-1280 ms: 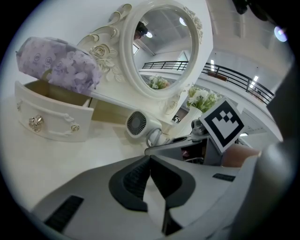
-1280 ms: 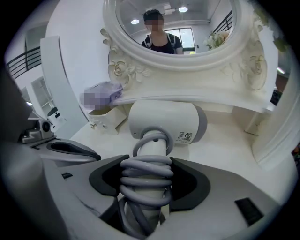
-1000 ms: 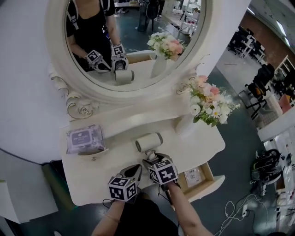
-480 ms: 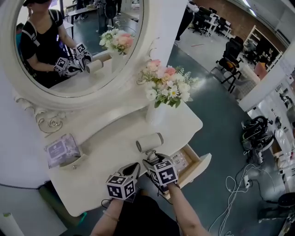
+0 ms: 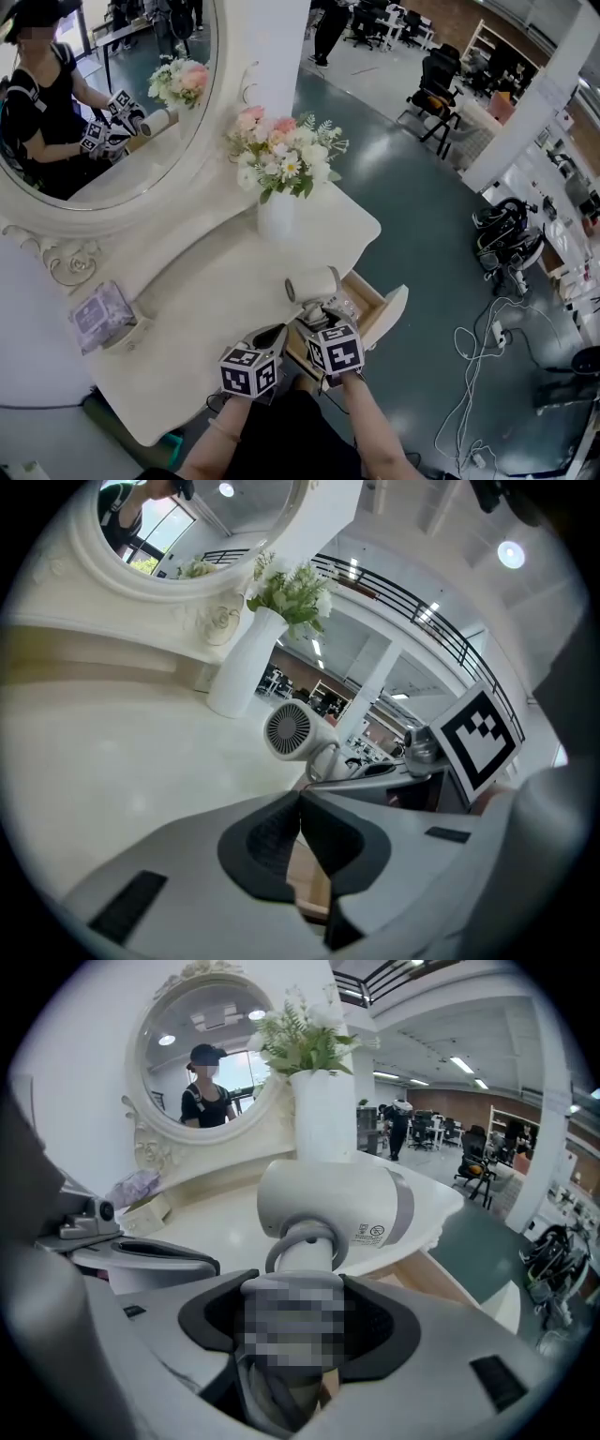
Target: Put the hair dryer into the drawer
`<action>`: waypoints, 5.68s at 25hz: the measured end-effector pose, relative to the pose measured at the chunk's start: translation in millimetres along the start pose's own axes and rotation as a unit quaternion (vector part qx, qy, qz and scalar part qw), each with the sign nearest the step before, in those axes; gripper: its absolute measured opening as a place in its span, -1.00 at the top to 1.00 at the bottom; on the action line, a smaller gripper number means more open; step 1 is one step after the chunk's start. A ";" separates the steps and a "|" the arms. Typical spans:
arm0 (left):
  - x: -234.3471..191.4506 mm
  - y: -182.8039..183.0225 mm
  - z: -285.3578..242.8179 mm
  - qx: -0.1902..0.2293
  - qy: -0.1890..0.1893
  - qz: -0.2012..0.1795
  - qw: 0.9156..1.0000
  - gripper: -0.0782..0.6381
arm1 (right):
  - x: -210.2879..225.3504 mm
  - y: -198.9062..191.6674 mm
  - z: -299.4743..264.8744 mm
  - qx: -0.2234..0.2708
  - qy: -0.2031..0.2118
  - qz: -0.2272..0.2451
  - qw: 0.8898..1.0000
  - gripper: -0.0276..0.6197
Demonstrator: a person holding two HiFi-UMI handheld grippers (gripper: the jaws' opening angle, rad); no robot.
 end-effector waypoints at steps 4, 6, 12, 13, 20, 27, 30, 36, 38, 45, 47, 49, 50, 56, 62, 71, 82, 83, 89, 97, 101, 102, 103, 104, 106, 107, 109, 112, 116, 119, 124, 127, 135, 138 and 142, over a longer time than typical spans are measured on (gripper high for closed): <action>14.7 0.0 -11.5 -0.010 -0.012 -0.012 1.000 0.75 | 23.1 -5.8 9.8 0.017 -0.017 -0.061 0.998 0.05; 21.8 -0.2 -16.5 -0.014 -0.019 -0.018 1.000 0.75 | 35.3 -8.5 14.5 0.028 -0.034 -0.086 0.995 0.05; 34.2 -2.7 -30.4 -0.030 -0.033 -0.034 0.998 0.75 | 61.4 -17.2 21.5 0.067 -0.071 -0.174 0.980 0.05; 35.0 -3.2 -32.4 -0.032 -0.035 -0.035 0.998 0.75 | 63.8 -19.0 20.8 0.074 -0.073 -0.192 0.976 0.05; 36.4 -8.1 -46.3 -0.053 -0.044 -0.045 0.997 0.75 | 82.5 -35.8 14.8 0.108 -0.102 -0.311 0.939 0.06; 30.4 -14.9 -53.4 -0.073 -0.044 -0.044 0.995 0.75 | 98.5 -59.3 2.2 0.101 -0.120 -0.393 0.906 0.06; 29.8 -17.5 -56.5 -0.082 -0.046 -0.040 0.995 0.75 | 100.6 -64.5 -3.3 0.098 -0.128 -0.409 0.898 0.06; 28.8 -18.1 -61.4 -0.090 -0.055 -0.031 0.994 0.75 | 105.9 -75.1 -19.7 0.081 -0.139 -0.435 0.886 0.06; 29.1 -18.1 -61.7 -0.092 -0.058 -0.027 0.994 0.75 | 107.9 -77.5 -23.7 0.076 -0.143 -0.439 0.884 0.06; 24.1 -20.1 -64.1 -0.101 -0.060 -0.005 0.993 0.75 | 113.8 -82.4 -40.2 0.061 -0.159 -0.437 0.883 0.06; 23.0 -18.5 -65.5 -0.101 -0.061 0.001 0.993 0.75 | 115.1 -83.8 -45.2 0.056 -0.160 -0.439 0.882 0.06; 21.4 -16.2 -66.0 -0.099 -0.060 0.006 0.993 0.75 | 115.5 -85.8 -50.0 0.051 -0.161 -0.438 0.883 0.06; 20.0 -15.1 -66.0 -0.098 -0.058 0.009 0.993 0.75 | 115.5 -87.0 -52.3 0.048 -0.163 -0.435 0.884 0.06; 12.0 -12.1 -64.1 -0.092 -0.049 0.029 0.994 0.75 | 116.7 -95.5 -67.7 0.029 -0.174 -0.424 0.888 0.06; 5.7 -8.3 -54.5 -0.073 -0.039 0.035 0.996 0.75 | 114.2 -101.2 -83.1 0.018 -0.198 -0.379 0.904 0.06; 4.7 -13.4 -45.8 -0.067 -0.033 0.032 0.997 0.75 | 110.3 -112.7 -101.3 -0.016 -0.194 -0.343 0.919 0.05; 4.4 -19.3 -37.4 -0.066 -0.029 0.036 0.997 0.75 | 108.5 -112.3 -104.0 -0.022 -0.183 -0.343 0.921 0.00; 4.6 -19.6 -36.6 -0.066 -0.029 0.036 0.997 0.75 | 108.5 -112.7 -103.5 -0.023 -0.182 -0.347 0.920 0.00; 5.9 -19.7 -29.5 -0.058 -0.027 0.036 0.997 0.75 | 107.0 -111.5 -99.3 -0.020 -0.166 -0.361 0.917 -0.20; 13.6 -20.1 -18.9 -0.047 -0.031 0.036 0.998 0.75 | 100.1 -98.0 -84.2 -0.009 -0.154 -0.338 0.929 -0.30; 20.6 -16.4 -14.1 -0.040 -0.036 0.025 0.998 0.75 | 93.3 -88.3 -68.5 0.008 -0.150 -0.305 0.941 -0.31; 21.6 -15.5 -12.1 -0.038 -0.036 0.024 0.998 0.75 | 89.6 -84.4 -64.0 0.014 -0.148 -0.293 0.945 -0.31; 22.6 -14.8 -9.8 -0.037 -0.036 0.022 0.998 0.75 | 85.5 -80.9 -58.8 0.019 -0.147 -0.280 0.948 -0.31; 23.9 -14.3 -7.4 -0.036 -0.036 0.021 0.998 0.75 | 81.7 -77.7 -52.9 0.025 -0.146 -0.267 0.952 -0.31; 27.5 -12.2 -2.9 -0.033 -0.038 0.017 0.999 0.75 | 75.7 -71.2 -39.5 0.037 -0.144 -0.244 0.958 -0.31; 29.2 -10.0 -1.1 -0.029 -0.038 0.016 0.999 0.75 | 73.5 -66.9 -32.7 0.045 -0.140 -0.236 0.961 -0.31; 32.2 -3.2 1.6 -0.018 -0.039 0.013 0.999 0.75 | 70.1 -55.5 -19.9 0.065 -0.126 -0.228 0.963 -0.31; 36.6 6.3 6.3 0.001 -0.040 0.009 0.999 0.75 | 64.4 -35.9 -1.3 0.096 -0.100 -0.226 0.964 -0.31; 40.5 16.0 15.5 0.022 -0.037 0.009 0.999 0.75 | 48.2 -0.4 21.4 0.162 -0.039 -0.227 0.959 -0.19; 42.5 23.3 22.0 0.039 -0.034 0.013 0.999 0.75 | 36.0 25.1 35.8 0.203 0.001 -0.211 0.956 0.00; 43.3 36.7 35.0 0.065 -0.025 0.012 0.997 0.75 | 12.5 51.9 50.1 0.226 0.034 -0.172 0.958 0.64; 40.4 44.3 45.1 0.082 -0.013 0.010 0.997 0.75 | -1.5 62.7 52.4 0.239 0.080 -0.173 0.952 0.92; 25.8 55.5 75.2 0.117 0.031 0.017 0.992 0.75 | -36.9 106.0 67.7 0.284 0.125 -0.103 0.945 0.93; 23.9 59.5 81.8 0.127 0.041 0.015 0.991 0.75 | -53.7 114.3 71.2 0.285 0.155 -0.087 0.942 0.93; 24.0 65.4 87.8 0.139 0.049 0.006 0.989 0.75 | -65.6 119.9 80.2 0.290 0.192 -0.065 0.935 0.93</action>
Point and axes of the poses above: the fingertips, and each gripper's own axes: z backward along the fingers, x to its right, y out of its top, the point moved 2 cm from there along z, backward along the fingers, and after that the axes turned 4 degrees about -z, right-handed, at the moved point
